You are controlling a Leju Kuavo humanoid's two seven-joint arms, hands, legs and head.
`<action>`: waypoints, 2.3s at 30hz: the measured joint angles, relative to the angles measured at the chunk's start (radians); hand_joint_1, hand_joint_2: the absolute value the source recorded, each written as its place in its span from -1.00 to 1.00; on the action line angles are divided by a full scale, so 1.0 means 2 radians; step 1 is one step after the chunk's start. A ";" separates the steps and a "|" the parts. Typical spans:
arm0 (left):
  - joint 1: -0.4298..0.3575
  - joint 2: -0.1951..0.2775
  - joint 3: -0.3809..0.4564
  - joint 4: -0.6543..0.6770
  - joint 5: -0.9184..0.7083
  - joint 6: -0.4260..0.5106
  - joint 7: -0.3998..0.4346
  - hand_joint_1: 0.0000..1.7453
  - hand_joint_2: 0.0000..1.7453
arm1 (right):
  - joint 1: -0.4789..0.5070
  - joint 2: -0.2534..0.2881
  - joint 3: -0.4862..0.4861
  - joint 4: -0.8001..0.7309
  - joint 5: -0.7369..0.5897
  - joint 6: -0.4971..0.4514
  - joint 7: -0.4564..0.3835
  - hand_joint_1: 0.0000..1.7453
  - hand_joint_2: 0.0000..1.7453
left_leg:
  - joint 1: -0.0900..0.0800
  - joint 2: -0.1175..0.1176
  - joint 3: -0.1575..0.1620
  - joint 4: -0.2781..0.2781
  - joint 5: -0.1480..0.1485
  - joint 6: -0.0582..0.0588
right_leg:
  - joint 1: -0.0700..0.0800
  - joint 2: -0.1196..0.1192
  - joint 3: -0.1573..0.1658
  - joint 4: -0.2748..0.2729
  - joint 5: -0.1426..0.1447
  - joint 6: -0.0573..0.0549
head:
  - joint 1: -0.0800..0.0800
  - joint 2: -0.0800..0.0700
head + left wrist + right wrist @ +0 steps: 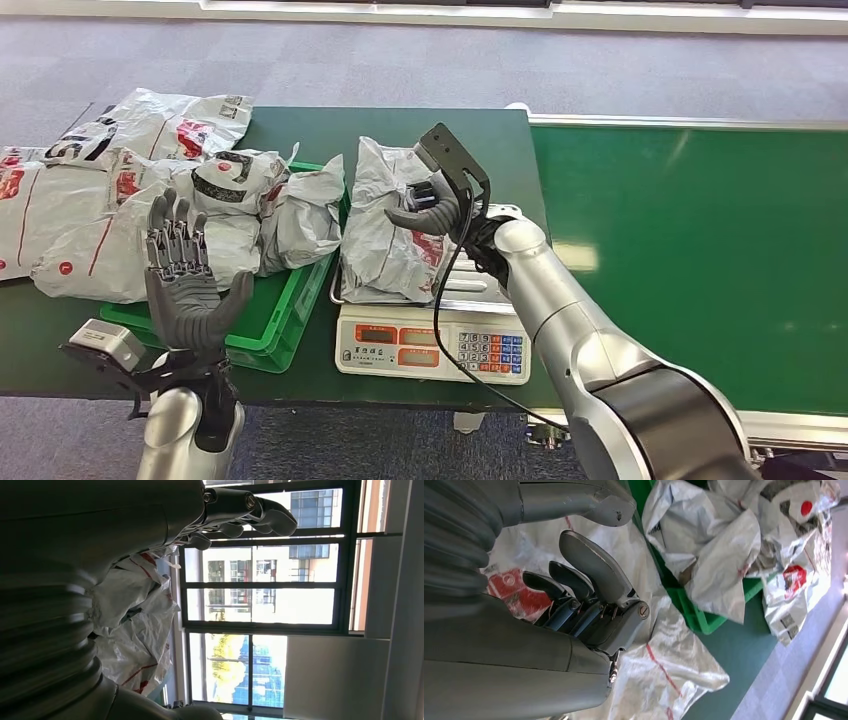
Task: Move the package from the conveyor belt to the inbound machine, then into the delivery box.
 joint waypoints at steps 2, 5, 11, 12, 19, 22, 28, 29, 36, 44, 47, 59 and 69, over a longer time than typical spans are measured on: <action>0.000 0.001 0.002 0.000 0.001 0.002 0.000 -1.00 1.00 | 0.001 0.001 0.022 0.000 -0.013 0.000 0.000 1.00 1.00 | 0.000 0.000 0.000 0.000 0.000 0.000 | 0.000 0.000 0.000 0.000 0.000 0.000 | 0.000 0.000; 0.000 0.001 0.004 -0.001 0.003 0.003 0.000 -1.00 1.00 | 0.003 0.003 0.054 0.000 -0.032 0.000 -0.003 1.00 1.00 | 0.000 0.000 0.000 0.000 0.000 0.000 | 0.000 0.000 0.000 0.000 0.000 0.000 | 0.000 0.000; 0.001 0.001 0.007 -0.002 -0.002 0.002 0.009 -1.00 1.00 | 0.002 0.003 0.093 0.002 -0.049 0.000 -0.042 -0.98 1.00 | 0.000 0.000 0.000 0.000 0.000 0.000 | 0.001 0.000 0.000 0.000 0.000 0.000 | 0.000 0.000; 0.001 0.001 0.007 -0.002 -0.008 0.003 0.012 -1.00 1.00 | 0.000 0.002 0.094 0.003 -0.049 0.000 -0.051 -1.00 1.00 | 0.000 0.001 0.000 0.000 0.000 0.000 | 0.000 0.000 -0.001 0.000 0.000 0.000 | 0.000 0.000; -0.007 0.001 0.005 0.008 -0.076 0.024 0.035 -1.00 1.00 | -0.023 -0.020 0.077 -0.009 -0.031 0.005 -0.098 -1.00 1.00 | 0.000 0.001 0.000 0.001 0.000 0.000 | 0.000 0.001 -0.001 0.000 0.001 0.000 | 0.000 0.000; -0.030 0.001 -0.003 0.026 -0.140 0.039 0.059 -1.00 1.00 | -0.030 -0.042 0.050 -0.037 -0.004 0.019 -0.123 -1.00 1.00 | 0.000 0.001 0.000 0.001 0.001 0.000 | 0.000 0.001 -0.001 0.000 0.002 0.000 | 0.000 0.000; -0.096 0.001 -0.023 0.095 -0.238 0.061 0.101 -1.00 1.00 | -0.013 -0.081 -0.028 -0.132 0.061 0.032 -0.152 -1.00 1.00 | 0.000 0.003 0.000 0.001 0.001 0.000 | 0.000 0.003 -0.002 0.000 0.003 0.000 | 0.000 0.000; -0.102 0.001 -0.025 0.104 -0.241 0.063 0.103 -1.00 1.00 | -0.009 -0.085 -0.037 -0.144 0.066 0.032 -0.153 -1.00 1.00 | 0.000 0.004 0.000 0.001 0.001 0.000 | 0.000 0.004 -0.002 0.000 0.003 0.000 | 0.000 0.000; -0.152 0.000 -0.041 0.166 -0.301 0.075 0.143 -1.00 1.00 | 0.048 -0.106 -0.093 -0.234 0.087 0.053 -0.180 -1.00 1.00 | 0.000 0.006 0.000 0.001 0.001 0.000 | 0.000 0.006 -0.003 0.000 0.004 0.000 | 0.000 0.000; -0.233 -0.003 -0.067 0.283 -0.368 0.093 0.185 -1.00 1.00 | 0.191 -0.142 -0.150 -0.384 0.081 0.063 -0.210 -1.00 1.00 | -0.001 0.010 -0.001 0.001 0.000 0.000 | -0.001 0.010 -0.004 0.000 0.005 0.000 | 0.000 0.000; -0.243 -0.006 -0.072 0.300 -0.381 0.092 0.199 -1.00 1.00 | 0.207 -0.147 -0.157 -0.406 0.079 0.063 -0.208 -1.00 1.00 | -0.001 0.011 -0.001 0.001 0.000 0.000 | 0.000 0.010 -0.005 0.000 0.005 0.001 | 0.000 0.000; -0.351 -0.053 -0.128 0.539 -0.553 -0.008 0.379 -1.00 1.00 | 0.391 -0.152 -0.165 -0.531 0.067 0.063 -0.218 -1.00 1.00 | -0.001 0.008 -0.001 0.001 0.000 0.001 | -0.001 0.008 -0.004 0.000 0.004 0.000 | 0.000 0.000; -0.395 -0.079 -0.170 0.625 -0.601 -0.122 0.461 1.00 1.00 | 0.420 -0.127 -0.165 -0.588 0.087 0.063 -0.202 -1.00 1.00 | -0.001 0.008 0.005 0.000 -0.002 0.001 | -0.001 0.008 0.003 0.000 0.002 0.001 | 0.000 0.000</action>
